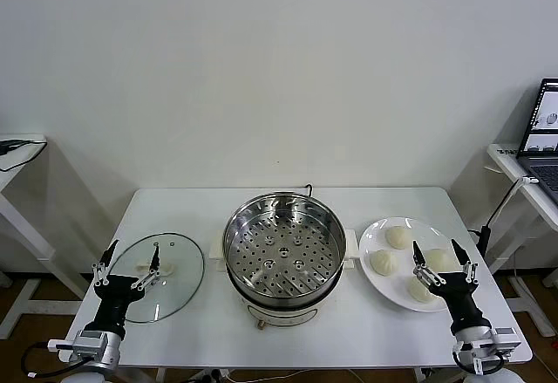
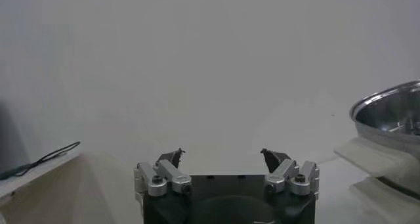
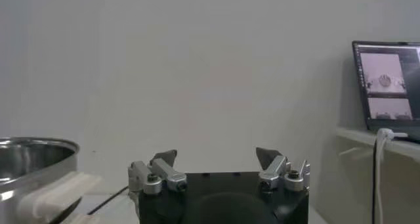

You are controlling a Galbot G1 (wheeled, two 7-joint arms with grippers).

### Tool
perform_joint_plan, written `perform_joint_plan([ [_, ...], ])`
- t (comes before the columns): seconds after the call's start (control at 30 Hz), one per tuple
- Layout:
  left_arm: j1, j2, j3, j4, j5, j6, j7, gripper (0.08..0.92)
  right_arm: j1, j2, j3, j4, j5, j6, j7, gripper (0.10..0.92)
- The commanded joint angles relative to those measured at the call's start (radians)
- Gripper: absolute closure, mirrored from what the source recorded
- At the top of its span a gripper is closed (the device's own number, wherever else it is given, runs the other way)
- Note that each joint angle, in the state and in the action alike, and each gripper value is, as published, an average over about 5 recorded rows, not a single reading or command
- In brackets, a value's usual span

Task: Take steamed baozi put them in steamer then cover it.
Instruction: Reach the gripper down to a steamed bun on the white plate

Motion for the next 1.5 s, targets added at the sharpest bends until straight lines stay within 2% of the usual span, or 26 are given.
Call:
perform_joint_plan([
  [0.03, -0.001, 0.000, 0.003, 0.003, 0.004, -0.004, 0.001, 0.177, 0.039, -0.017, 0.005, -0.024, -0.010, -0.016, -0.004, 0.203],
  [0.1, -0.003, 0.001, 0.006, 0.007, 0.005, -0.009, 0.003, 0.177, 0.080, -0.067, 0.009, -0.055, -0.081, -0.027, 0.001, 0.203],
  [0.27, -0.004, 0.005, 0.010, 0.019, 0.004, -0.020, 0.013, 0.177, 0.190, -0.281, -0.005, -0.151, -0.390, -0.072, -0.001, 0.203],
  [0.37, -0.008, 0.004, 0.012, 0.020, 0.002, -0.024, 0.016, 0.177, 0.246, -0.432, -0.046, -0.198, -0.465, -0.114, -0.055, 0.203],
  [0.53, -0.015, 0.008, 0.028, 0.010, 0.002, -0.024, 0.014, 0.177, 0.389, -0.656, -0.175, -0.314, -0.584, -0.164, -0.254, 0.203],
  [0.73, -0.016, 0.012, 0.048, -0.015, 0.007, -0.020, 0.010, 0.177, 0.688, -0.789, -0.505, -0.490, -0.618, -0.142, -0.570, 0.203],
  [0.93, -0.017, 0.016, 0.049, -0.023, 0.013, -0.015, 0.005, 0.177, 1.044, -0.783, -0.886, -0.645, -0.615, -0.125, -0.814, 0.203],
  [1.13, -0.015, 0.010, 0.055, -0.010, 0.024, -0.013, 0.003, 0.177, 1.314, -0.668, -1.139, -0.786, -0.630, -0.111, -0.997, 0.203],
  [1.5, -0.013, 0.005, 0.052, -0.005, 0.029, -0.013, 0.002, 0.177, 1.487, -0.443, -1.305, -0.994, -0.696, -0.085, -1.059, 0.203],
])
